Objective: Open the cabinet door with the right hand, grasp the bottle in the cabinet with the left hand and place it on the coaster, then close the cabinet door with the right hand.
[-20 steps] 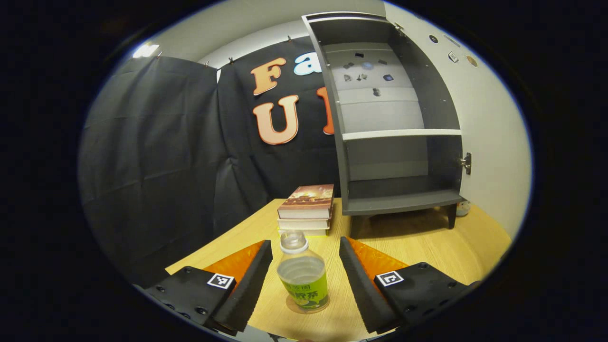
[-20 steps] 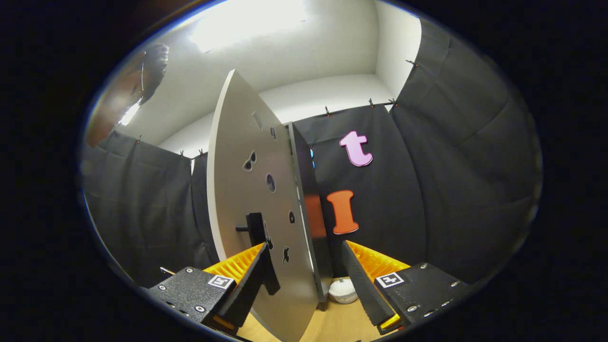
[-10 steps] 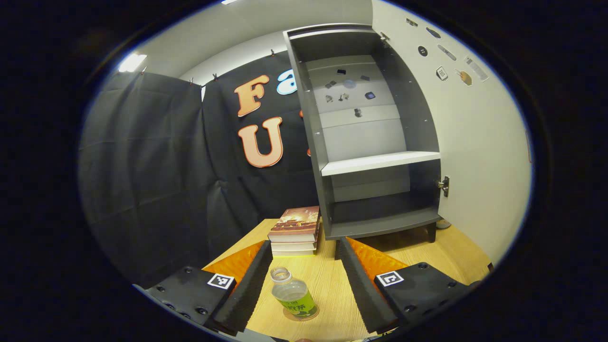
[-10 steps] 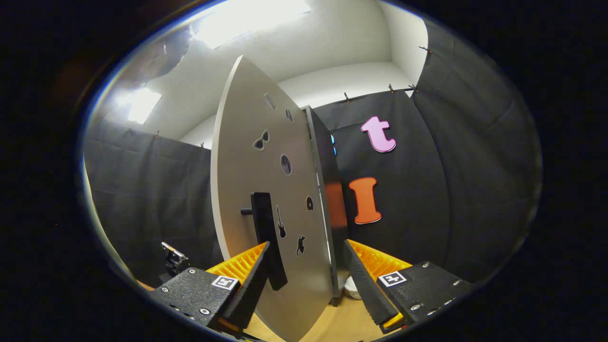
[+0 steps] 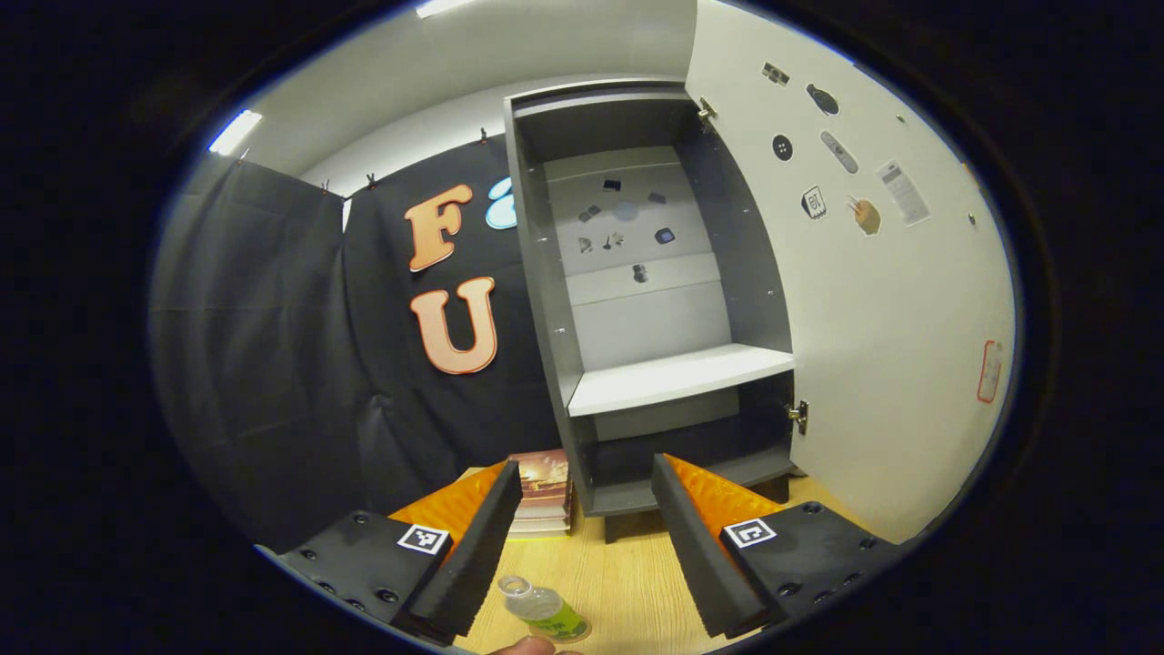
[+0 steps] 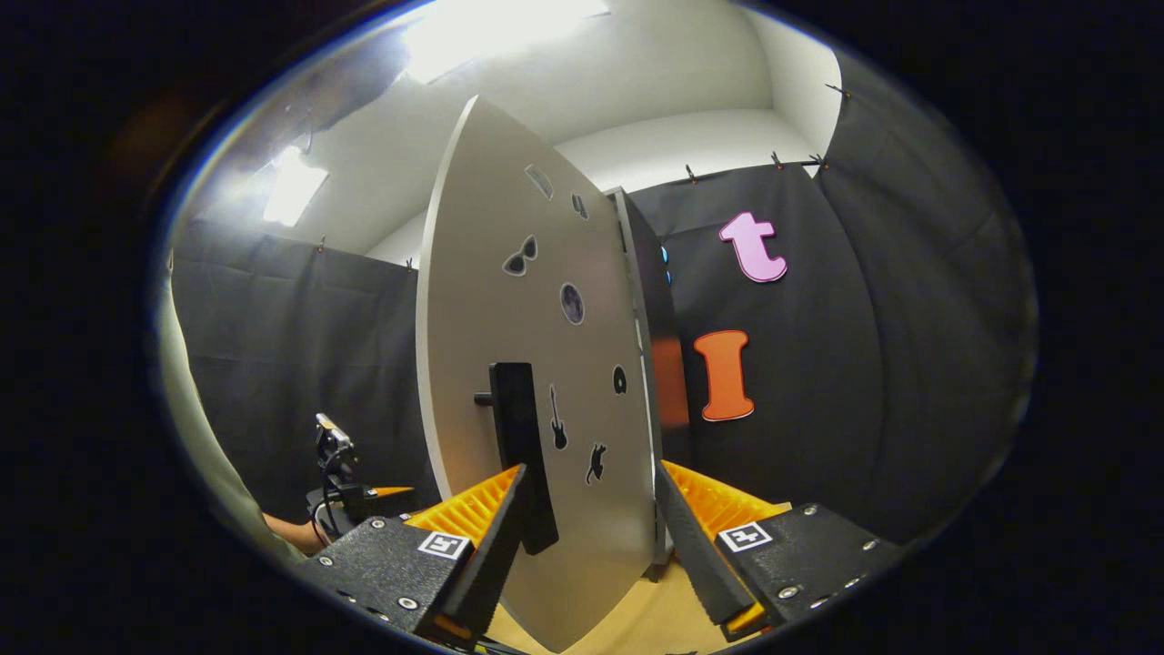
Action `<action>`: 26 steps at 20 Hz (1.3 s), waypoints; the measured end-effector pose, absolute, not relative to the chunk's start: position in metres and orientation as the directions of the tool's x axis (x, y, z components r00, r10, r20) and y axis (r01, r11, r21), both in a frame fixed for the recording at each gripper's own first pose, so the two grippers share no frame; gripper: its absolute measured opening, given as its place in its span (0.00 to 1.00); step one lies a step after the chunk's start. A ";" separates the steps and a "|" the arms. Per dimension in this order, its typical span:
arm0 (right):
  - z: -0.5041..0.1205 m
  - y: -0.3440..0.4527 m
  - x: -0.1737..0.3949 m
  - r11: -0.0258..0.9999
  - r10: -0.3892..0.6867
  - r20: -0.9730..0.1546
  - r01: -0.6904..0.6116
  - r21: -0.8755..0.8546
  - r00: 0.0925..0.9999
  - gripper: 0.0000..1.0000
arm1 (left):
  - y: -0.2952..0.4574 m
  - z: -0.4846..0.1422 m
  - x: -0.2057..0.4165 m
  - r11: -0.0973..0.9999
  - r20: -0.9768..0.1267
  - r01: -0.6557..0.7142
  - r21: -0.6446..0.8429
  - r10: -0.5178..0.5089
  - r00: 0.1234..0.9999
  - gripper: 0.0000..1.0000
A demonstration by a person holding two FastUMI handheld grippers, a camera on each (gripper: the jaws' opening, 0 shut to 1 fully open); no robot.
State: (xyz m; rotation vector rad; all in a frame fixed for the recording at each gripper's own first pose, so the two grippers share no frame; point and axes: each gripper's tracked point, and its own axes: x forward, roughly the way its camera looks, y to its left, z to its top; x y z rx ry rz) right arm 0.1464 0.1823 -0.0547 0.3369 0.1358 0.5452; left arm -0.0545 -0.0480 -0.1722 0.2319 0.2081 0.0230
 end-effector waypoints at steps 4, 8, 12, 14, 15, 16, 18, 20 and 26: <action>-0.054 0.205 0.136 0.812 0.497 -0.039 -0.449 0.375 0.867 0.84 | -0.052 -0.159 -0.037 0.972 -0.204 0.105 0.212 -0.061 0.977 0.97; -0.056 0.217 0.118 0.846 0.444 -0.042 -0.403 0.349 0.895 0.84 | -0.042 -0.149 -0.022 0.971 -0.203 0.159 0.178 -0.122 0.972 0.97; -0.051 0.229 0.124 0.847 0.432 -0.045 -0.388 0.364 0.901 0.84 | -0.038 -0.142 -0.012 0.971 -0.193 0.189 0.148 -0.159 0.968 0.97; -0.049 0.240 0.132 0.840 0.442 -0.045 -0.396 0.371 0.896 0.84 | -0.038 -0.141 -0.008 0.969 -0.190 0.203 0.139 -0.175 0.966 0.94; -0.049 0.246 0.134 0.834 0.451 -0.043 -0.404 0.376 0.891 0.84 | -0.037 -0.142 -0.006 0.969 -0.189 0.205 0.136 -0.177 0.966 0.97; -0.048 0.255 0.139 0.826 0.464 -0.043 -0.415 0.382 0.885 0.84 | -0.035 -0.144 -0.004 0.970 -0.190 0.205 0.133 -0.178 0.966 0.94; -0.044 0.270 0.144 0.806 0.492 -0.036 -0.440 0.396 0.870 0.84 | -0.031 -0.149 0.000 0.973 -0.202 0.194 0.125 -0.166 0.965 0.94; -0.045 0.285 0.143 0.790 0.516 -0.029 -0.463 0.402 0.856 0.84 | -0.025 -0.147 0.000 0.976 -0.192 0.180 0.122 -0.155 0.969 0.97; -0.049 0.320 0.168 0.760 0.566 -0.049 -0.498 0.418 0.823 0.85 | 0.012 -0.149 0.005 0.987 -0.190 0.123 0.108 -0.100 0.977 0.94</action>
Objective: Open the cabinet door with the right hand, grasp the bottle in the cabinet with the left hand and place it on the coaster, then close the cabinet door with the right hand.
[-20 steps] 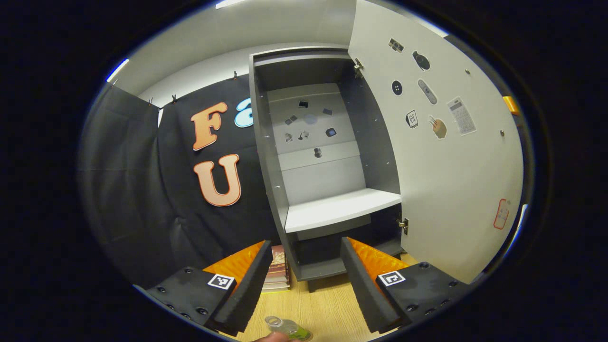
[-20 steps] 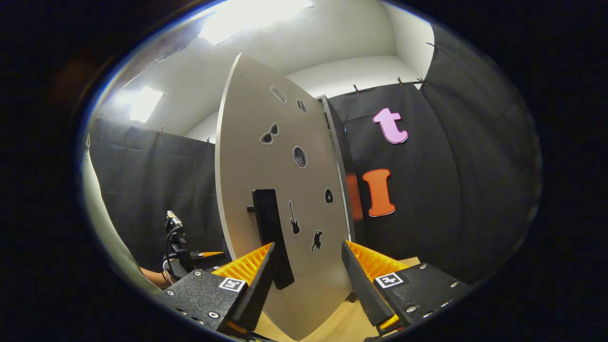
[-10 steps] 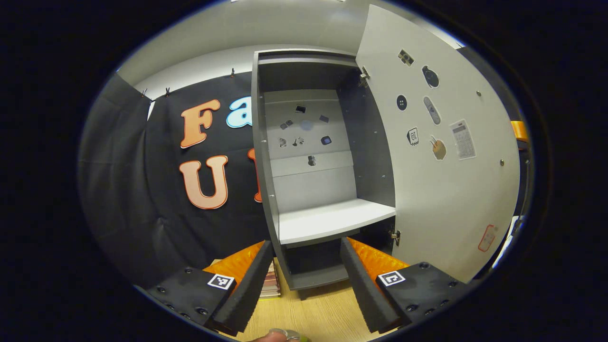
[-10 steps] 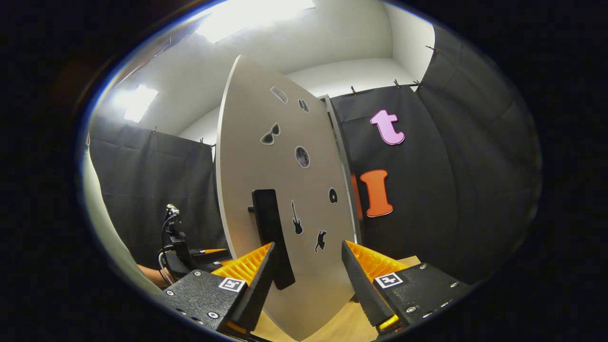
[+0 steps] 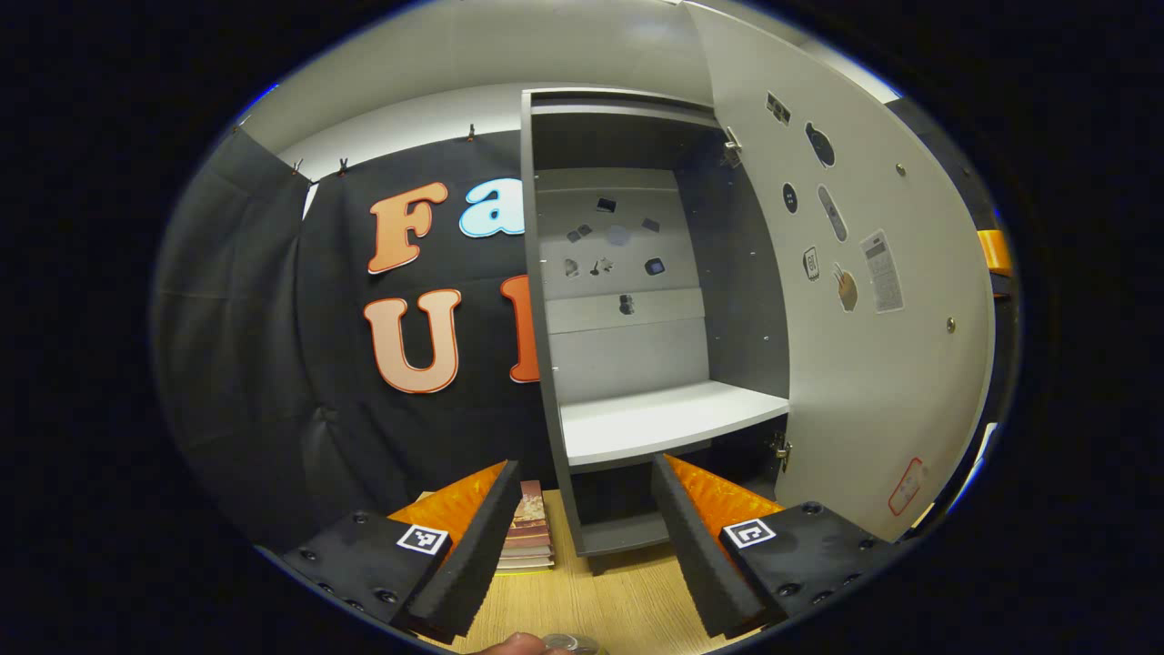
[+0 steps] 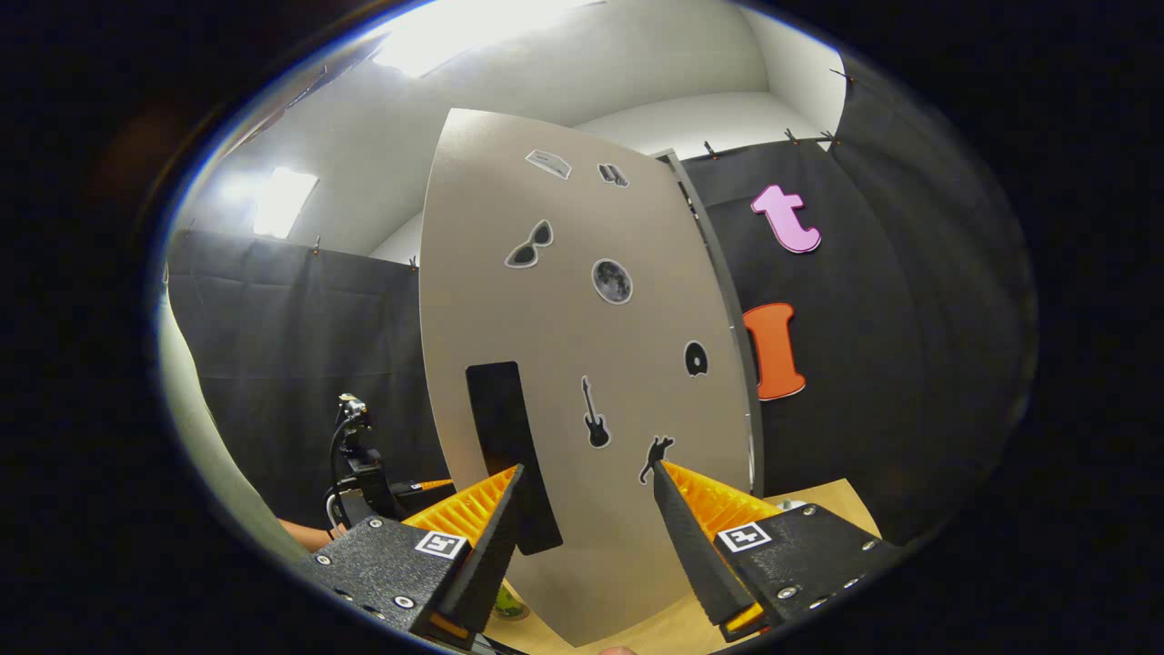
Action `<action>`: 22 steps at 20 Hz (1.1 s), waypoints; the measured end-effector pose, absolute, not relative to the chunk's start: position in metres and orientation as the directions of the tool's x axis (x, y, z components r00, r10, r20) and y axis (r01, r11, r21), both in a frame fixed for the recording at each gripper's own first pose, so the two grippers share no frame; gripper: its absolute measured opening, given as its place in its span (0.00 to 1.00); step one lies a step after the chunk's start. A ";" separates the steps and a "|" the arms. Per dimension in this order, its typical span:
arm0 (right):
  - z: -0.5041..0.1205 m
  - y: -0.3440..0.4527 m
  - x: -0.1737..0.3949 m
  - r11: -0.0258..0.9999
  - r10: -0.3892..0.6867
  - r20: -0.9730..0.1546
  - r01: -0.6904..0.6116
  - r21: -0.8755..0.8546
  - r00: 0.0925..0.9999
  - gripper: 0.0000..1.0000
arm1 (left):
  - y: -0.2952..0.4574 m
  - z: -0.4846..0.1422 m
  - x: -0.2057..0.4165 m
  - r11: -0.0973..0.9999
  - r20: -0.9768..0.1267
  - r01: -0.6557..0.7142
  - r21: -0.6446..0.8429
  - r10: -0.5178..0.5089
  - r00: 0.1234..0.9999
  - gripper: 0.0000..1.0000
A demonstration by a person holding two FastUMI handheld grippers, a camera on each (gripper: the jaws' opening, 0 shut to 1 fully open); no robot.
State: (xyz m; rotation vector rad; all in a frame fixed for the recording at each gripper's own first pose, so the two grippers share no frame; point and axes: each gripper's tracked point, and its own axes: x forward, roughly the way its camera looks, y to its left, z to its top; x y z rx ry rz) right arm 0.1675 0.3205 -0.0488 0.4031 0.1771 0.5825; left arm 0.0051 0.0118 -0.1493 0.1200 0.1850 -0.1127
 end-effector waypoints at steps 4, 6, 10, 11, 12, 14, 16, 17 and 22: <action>-0.064 0.341 0.191 0.742 0.603 -0.105 -0.507 0.438 0.791 0.94 | 0.042 -0.150 0.003 0.990 -0.179 0.076 0.117 -0.054 0.982 0.94; -0.072 0.350 0.200 0.739 0.619 -0.134 -0.516 0.434 0.774 0.94 | 0.056 -0.155 0.003 0.993 -0.188 0.056 0.105 -0.035 0.982 0.94; -0.081 0.365 0.210 0.738 0.624 -0.145 -0.518 0.432 0.768 0.94 | 0.089 -0.152 0.002 0.995 -0.174 0.005 0.099 0.012 0.985 0.96; -0.080 0.366 0.208 0.736 0.627 -0.147 -0.519 0.434 0.765 0.94 | 0.097 -0.152 0.000 0.994 -0.172 -0.005 0.112 0.024 0.985 0.94; -0.075 0.366 0.205 0.733 0.630 -0.145 -0.522 0.436 0.763 0.94 | 0.104 -0.155 -0.002 0.992 -0.173 -0.015 0.122 0.036 0.984 0.94; -0.072 0.375 0.206 0.724 0.640 -0.136 -0.534 0.436 0.757 1.00 | 0.119 -0.160 -0.007 0.992 -0.180 -0.034 0.122 0.056 0.982 0.95; -0.071 0.386 0.215 0.736 0.628 -0.132 -0.529 0.422 0.767 0.94 | 0.134 -0.160 -0.012 0.991 -0.183 -0.057 0.119 0.078 0.980 0.97; -0.071 0.393 0.220 0.741 0.624 -0.130 -0.529 0.414 0.771 0.94 | 0.141 -0.158 -0.014 0.991 -0.179 -0.068 0.120 0.088 0.980 0.97; -0.073 0.407 0.227 0.774 0.599 -0.163 -0.515 0.369 0.784 0.94 | 0.176 -0.148 -0.026 0.984 -0.154 -0.124 0.131 0.143 0.978 0.95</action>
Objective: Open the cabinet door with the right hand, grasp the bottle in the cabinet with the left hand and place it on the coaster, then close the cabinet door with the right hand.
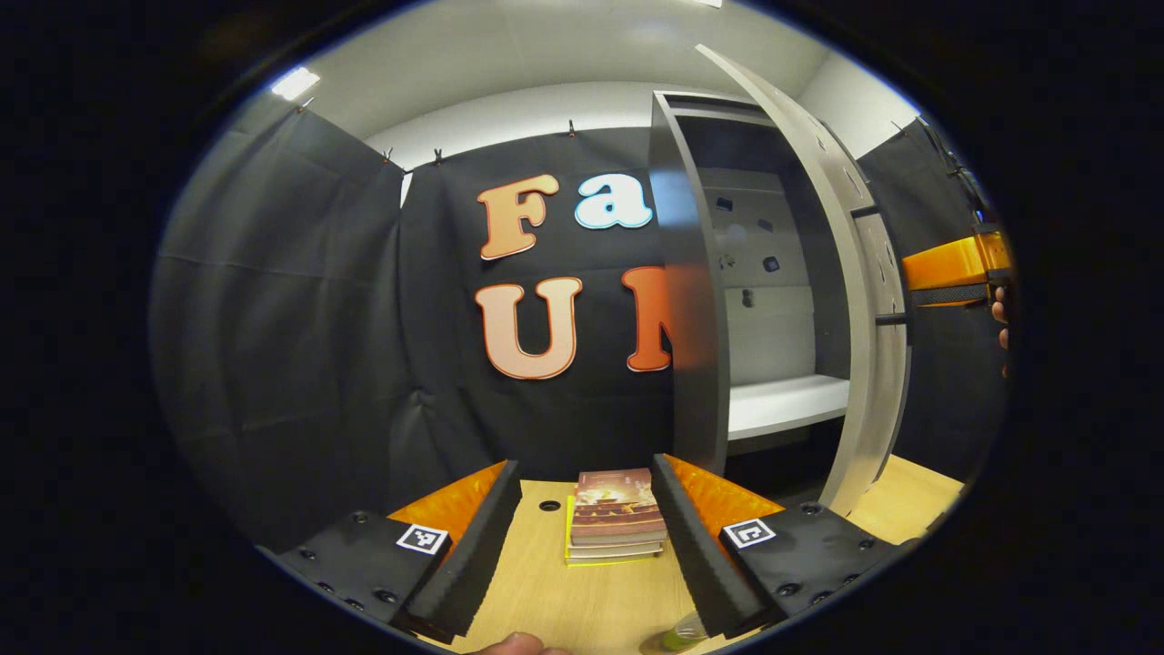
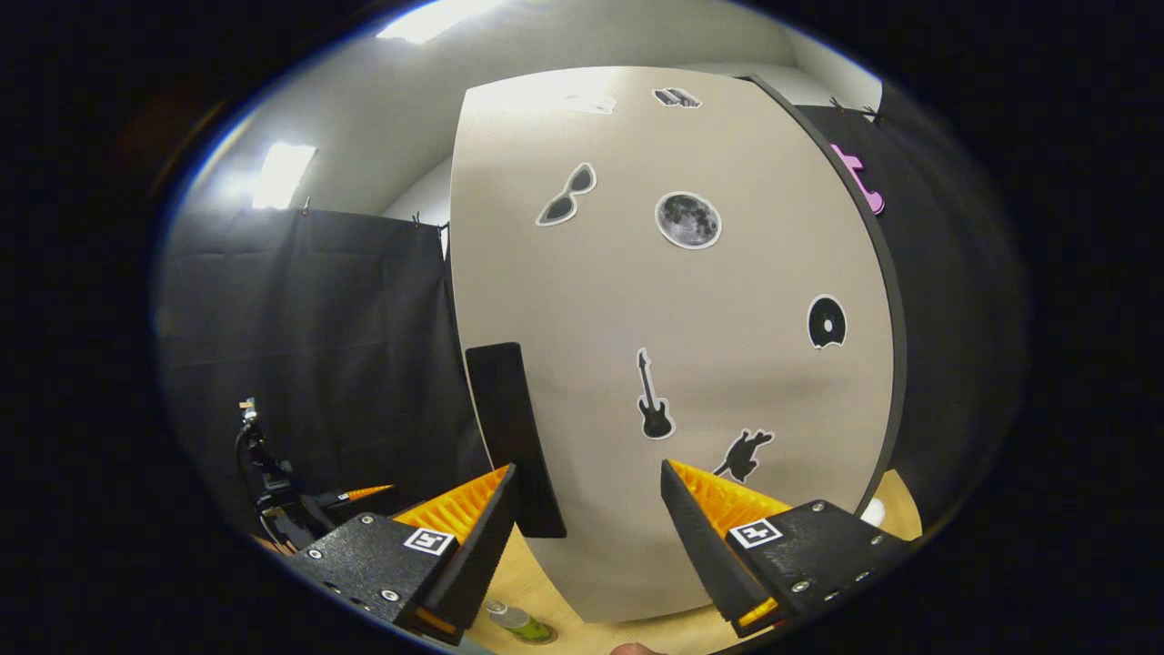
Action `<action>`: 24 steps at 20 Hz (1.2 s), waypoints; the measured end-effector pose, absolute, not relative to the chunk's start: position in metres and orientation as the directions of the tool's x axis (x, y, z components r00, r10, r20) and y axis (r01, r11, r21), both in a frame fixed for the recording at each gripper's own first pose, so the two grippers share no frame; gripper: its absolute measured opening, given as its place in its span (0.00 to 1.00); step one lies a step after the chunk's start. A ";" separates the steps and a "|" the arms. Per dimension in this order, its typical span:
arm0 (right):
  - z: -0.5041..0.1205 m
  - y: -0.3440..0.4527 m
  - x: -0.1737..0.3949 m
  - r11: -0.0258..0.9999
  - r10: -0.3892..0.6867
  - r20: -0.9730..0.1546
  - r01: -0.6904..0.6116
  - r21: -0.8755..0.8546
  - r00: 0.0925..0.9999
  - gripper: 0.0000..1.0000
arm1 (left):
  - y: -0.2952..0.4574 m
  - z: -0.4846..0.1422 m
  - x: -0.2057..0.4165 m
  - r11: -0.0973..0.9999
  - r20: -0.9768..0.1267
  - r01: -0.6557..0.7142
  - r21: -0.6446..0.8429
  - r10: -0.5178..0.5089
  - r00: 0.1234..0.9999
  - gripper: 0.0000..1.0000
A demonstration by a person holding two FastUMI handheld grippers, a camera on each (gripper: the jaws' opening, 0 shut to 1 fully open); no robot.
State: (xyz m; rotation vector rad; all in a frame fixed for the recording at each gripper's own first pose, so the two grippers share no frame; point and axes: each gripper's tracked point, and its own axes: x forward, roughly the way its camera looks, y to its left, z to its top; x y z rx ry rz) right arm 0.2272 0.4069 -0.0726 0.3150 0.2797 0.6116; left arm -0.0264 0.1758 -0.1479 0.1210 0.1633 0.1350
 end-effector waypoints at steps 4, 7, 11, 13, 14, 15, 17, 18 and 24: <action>-0.073 0.410 0.231 0.805 0.560 -0.192 -0.475 0.355 0.806 0.95 | 0.196 -0.143 -0.037 0.979 -0.152 -0.159 0.131 0.178 0.972 0.97; -0.073 0.413 0.232 0.832 0.525 -0.206 -0.448 0.327 0.826 0.95 | 0.208 -0.139 -0.044 0.975 -0.151 -0.182 0.128 0.200 0.968 0.94; -0.075 0.417 0.233 0.848 0.494 -0.243 -0.401 0.348 0.835 0.95 | 0.216 -0.135 -0.050 0.972 -0.156 -0.194 0.130 0.213 0.965 0.94; -0.076 0.420 0.235 0.850 0.479 -0.253 -0.372 0.372 0.841 0.95 | 0.218 -0.131 -0.050 0.972 -0.154 -0.190 0.140 0.211 0.965 0.94; -0.076 0.421 0.236 0.853 0.470 -0.254 -0.361 0.377 0.845 0.95 | 0.217 -0.129 -0.050 0.972 -0.150 -0.186 0.144 0.207 0.967 0.94; -0.076 0.422 0.237 0.856 0.461 -0.251 -0.352 0.377 0.852 0.94 | 0.217 -0.127 -0.049 0.972 -0.148 -0.183 0.150 0.205 0.968 0.94; -0.078 0.424 0.238 0.855 0.451 -0.243 -0.337 0.395 0.858 0.95 | 0.219 -0.130 -0.048 0.970 -0.176 -0.175 0.171 0.205 0.963 0.97; -0.078 0.426 0.238 0.849 0.453 -0.245 -0.332 0.410 0.857 0.94 | 0.218 -0.129 -0.047 0.972 -0.183 -0.169 0.162 0.198 0.963 0.97; -0.075 0.424 0.241 0.886 0.404 -0.255 -0.307 0.347 0.879 0.94 | 0.198 -0.102 -0.026 0.991 -0.172 -0.109 0.076 0.121 0.978 0.94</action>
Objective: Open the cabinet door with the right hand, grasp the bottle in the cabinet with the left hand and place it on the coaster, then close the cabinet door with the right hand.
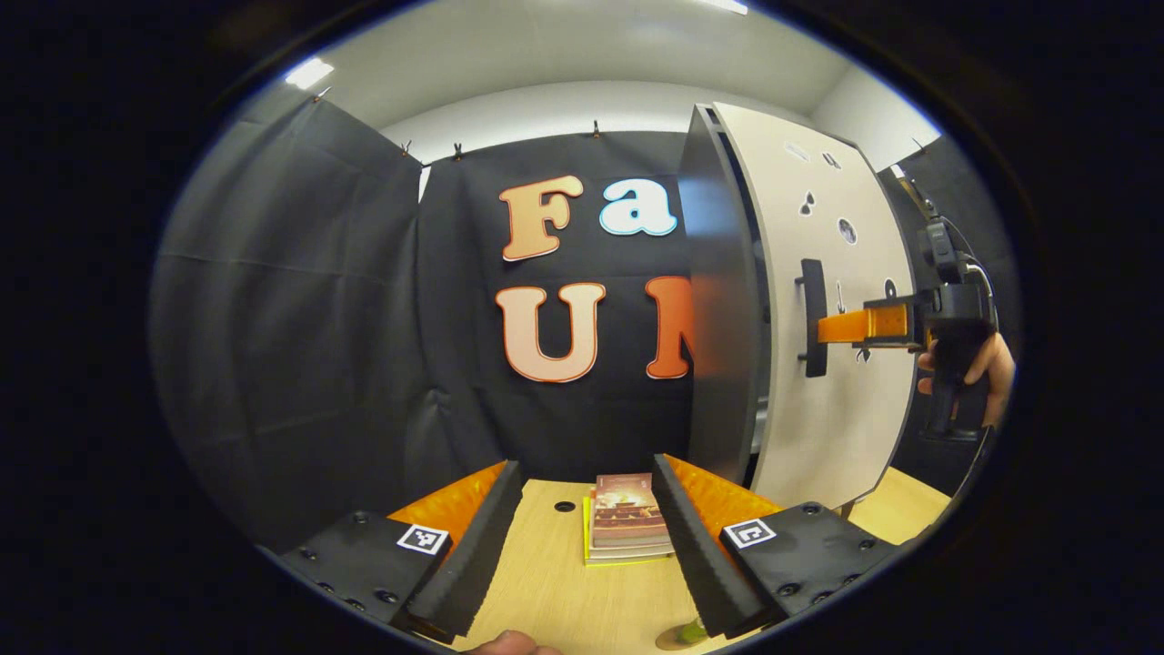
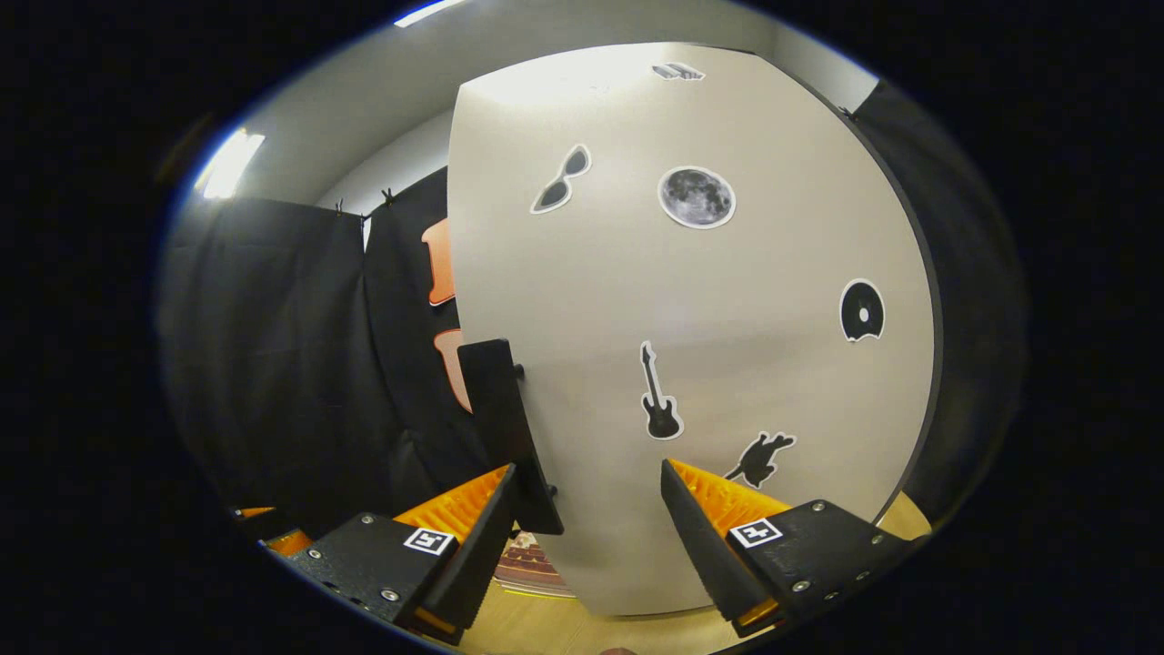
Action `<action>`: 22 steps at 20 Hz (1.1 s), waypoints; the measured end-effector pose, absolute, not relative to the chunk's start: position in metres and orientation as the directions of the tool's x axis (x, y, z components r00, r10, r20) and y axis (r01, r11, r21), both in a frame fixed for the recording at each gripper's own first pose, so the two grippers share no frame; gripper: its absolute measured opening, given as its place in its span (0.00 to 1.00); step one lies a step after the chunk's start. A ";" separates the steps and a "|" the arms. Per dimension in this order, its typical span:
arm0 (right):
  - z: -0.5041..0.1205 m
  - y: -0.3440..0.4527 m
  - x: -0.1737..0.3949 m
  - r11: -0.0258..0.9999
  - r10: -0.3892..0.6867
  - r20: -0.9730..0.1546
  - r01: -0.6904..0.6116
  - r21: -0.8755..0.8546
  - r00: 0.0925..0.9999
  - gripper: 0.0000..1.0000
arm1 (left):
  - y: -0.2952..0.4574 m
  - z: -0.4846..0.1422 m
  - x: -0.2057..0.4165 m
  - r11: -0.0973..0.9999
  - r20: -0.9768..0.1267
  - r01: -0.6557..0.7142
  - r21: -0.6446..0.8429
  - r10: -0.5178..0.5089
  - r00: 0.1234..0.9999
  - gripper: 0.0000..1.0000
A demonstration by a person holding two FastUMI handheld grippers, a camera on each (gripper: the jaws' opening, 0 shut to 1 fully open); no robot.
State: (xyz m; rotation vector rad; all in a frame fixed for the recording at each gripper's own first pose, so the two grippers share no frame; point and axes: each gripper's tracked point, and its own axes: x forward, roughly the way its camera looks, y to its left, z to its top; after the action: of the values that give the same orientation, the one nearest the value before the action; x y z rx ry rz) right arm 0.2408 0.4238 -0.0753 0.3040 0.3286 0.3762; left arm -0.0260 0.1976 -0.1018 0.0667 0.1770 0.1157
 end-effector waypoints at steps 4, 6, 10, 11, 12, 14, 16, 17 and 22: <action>-0.055 0.407 0.233 0.875 0.409 -0.193 -0.324 0.360 0.892 0.94 | 0.161 -0.083 -0.012 0.998 -0.148 -0.045 0.042 0.051 0.988 0.94; -0.046 0.382 0.221 0.887 0.392 -0.178 -0.319 0.334 0.903 0.94 | 0.139 -0.071 -0.006 1.000 -0.128 -0.011 0.027 0.015 0.992 0.94; -0.032 0.324 0.190 0.920 0.336 -0.137 -0.294 0.257 0.932 0.94 | 0.093 -0.048 0.002 0.999 -0.100 0.049 -0.004 -0.049 0.994 0.94; -0.031 0.311 0.183 0.929 0.322 -0.131 -0.286 0.234 0.938 0.94 | 0.081 -0.043 0.005 0.998 -0.096 0.058 -0.014 -0.059 0.994 0.96; -0.030 0.297 0.175 0.937 0.309 -0.127 -0.278 0.212 0.943 0.94 | 0.071 -0.040 0.008 0.998 -0.094 0.065 -0.020 -0.066 0.993 0.97; -0.029 0.271 0.160 0.949 0.289 -0.124 -0.267 0.170 0.949 0.94 | 0.049 -0.034 0.012 0.996 -0.083 0.078 -0.037 -0.081 0.993 0.96; -0.024 0.248 0.148 0.958 0.273 -0.117 -0.259 0.119 0.955 0.94 | 0.029 -0.027 0.013 0.996 -0.068 0.081 -0.047 -0.085 0.994 0.95; -0.023 0.236 0.142 0.963 0.259 -0.111 -0.248 0.101 0.960 0.94 | 0.019 -0.026 0.012 0.995 -0.069 0.085 -0.048 -0.088 0.994 0.96; -0.028 0.196 0.124 0.967 0.242 -0.111 -0.231 0.104 0.964 0.95 | -0.015 -0.027 0.015 0.996 -0.068 0.068 -0.051 -0.071 0.995 0.96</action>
State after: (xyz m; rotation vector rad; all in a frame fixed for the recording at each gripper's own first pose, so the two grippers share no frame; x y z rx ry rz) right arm 0.1244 0.1959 -0.0275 0.0909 0.1235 0.2395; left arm 0.0152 -0.0147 -0.0273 -0.0492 0.0694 -0.0698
